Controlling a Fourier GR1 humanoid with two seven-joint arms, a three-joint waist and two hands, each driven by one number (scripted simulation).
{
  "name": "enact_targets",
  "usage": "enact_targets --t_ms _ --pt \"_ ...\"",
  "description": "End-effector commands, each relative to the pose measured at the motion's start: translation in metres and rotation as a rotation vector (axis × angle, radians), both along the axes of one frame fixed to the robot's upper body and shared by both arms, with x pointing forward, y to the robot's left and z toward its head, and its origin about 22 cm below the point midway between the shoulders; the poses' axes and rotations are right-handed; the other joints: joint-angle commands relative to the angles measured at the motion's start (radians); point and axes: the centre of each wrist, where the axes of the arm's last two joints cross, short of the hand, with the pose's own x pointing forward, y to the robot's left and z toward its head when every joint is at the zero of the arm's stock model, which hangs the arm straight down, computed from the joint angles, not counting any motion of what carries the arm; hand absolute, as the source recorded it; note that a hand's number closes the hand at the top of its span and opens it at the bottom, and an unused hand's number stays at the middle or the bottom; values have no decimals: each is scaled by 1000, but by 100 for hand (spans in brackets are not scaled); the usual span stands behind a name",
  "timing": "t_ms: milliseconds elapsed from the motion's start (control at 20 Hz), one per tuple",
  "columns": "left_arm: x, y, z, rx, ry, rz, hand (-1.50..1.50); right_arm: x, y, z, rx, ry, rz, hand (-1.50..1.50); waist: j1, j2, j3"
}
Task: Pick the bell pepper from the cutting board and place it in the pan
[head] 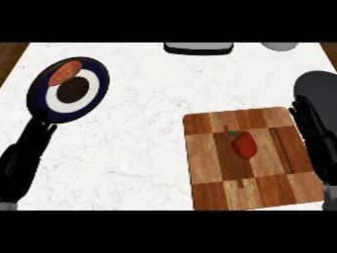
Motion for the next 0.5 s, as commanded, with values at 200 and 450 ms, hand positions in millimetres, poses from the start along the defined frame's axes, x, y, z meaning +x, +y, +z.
enact_targets --t_ms 200,450 --pt "33 -14 38 103 -199 -51 0 31 54 20 -108 79 778 150 94 55 21" --pt "51 -27 32 121 -176 -8 0 59 -4 40 -196 -187 831 -150 4 49 23"
